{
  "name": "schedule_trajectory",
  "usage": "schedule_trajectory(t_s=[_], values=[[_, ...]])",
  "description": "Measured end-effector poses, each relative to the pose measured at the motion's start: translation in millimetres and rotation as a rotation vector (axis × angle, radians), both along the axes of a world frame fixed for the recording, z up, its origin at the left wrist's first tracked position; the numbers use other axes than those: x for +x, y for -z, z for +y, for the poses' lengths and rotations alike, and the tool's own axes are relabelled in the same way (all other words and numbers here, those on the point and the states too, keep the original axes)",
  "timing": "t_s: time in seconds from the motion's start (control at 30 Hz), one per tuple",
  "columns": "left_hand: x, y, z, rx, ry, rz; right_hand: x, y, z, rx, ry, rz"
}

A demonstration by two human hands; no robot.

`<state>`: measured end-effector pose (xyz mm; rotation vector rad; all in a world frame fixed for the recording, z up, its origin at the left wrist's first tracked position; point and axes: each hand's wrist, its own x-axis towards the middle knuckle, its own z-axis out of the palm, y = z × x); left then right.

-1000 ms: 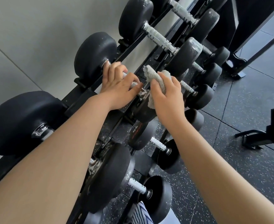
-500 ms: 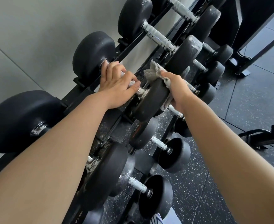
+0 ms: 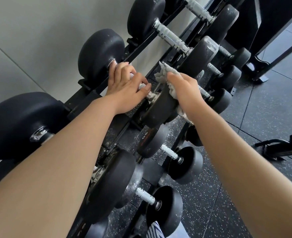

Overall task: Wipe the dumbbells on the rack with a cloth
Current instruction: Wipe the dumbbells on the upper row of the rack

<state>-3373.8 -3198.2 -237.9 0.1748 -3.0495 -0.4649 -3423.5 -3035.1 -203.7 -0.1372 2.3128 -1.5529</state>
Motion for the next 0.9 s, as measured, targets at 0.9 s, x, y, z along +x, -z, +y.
schedule_trajectory(t_s=[0.9], values=[[1.6, 1.0, 5.2, -0.031, -0.045, 0.025, -11.8, -8.6, 12.7, 0.011, -0.113, -0.169]])
